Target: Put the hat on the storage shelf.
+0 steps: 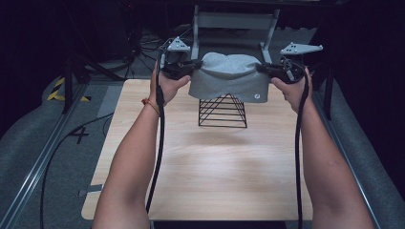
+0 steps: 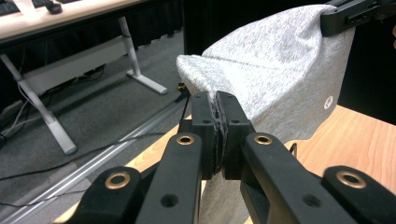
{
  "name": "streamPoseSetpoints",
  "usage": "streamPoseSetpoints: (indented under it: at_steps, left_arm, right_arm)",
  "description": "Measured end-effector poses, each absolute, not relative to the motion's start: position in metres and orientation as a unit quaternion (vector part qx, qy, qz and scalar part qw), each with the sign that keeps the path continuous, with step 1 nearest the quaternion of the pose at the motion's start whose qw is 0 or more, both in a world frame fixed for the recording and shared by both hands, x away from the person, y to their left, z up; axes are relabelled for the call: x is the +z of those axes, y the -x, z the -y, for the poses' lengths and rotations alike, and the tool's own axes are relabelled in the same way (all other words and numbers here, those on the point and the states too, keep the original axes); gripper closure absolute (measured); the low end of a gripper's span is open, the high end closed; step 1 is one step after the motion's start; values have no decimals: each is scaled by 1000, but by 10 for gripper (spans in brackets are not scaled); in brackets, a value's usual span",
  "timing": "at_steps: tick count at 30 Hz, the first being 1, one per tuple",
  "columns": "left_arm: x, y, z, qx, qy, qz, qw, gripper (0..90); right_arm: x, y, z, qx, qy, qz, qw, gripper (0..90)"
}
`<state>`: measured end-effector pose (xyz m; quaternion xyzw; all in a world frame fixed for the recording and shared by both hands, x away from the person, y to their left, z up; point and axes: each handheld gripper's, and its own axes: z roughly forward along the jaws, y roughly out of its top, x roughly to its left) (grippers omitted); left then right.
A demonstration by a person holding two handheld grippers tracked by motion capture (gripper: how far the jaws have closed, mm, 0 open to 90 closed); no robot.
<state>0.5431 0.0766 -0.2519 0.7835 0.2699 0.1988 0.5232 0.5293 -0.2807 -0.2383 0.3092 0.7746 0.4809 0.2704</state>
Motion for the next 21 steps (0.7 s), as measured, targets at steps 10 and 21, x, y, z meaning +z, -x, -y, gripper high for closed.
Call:
streamPoseSetpoints:
  at_steps: [10, 21]
  left_arm:
    - [-288, -550, -72, 188, -800, -282, 496, 870]
    - [-325, -554, -71, 166, -812, -291, 478, 869]
  right_arm:
    - [-263, -535, 279, 463, -315, -787, 259, 842]
    - [-300, -541, 281, 450, -331, -796, 233, 838]
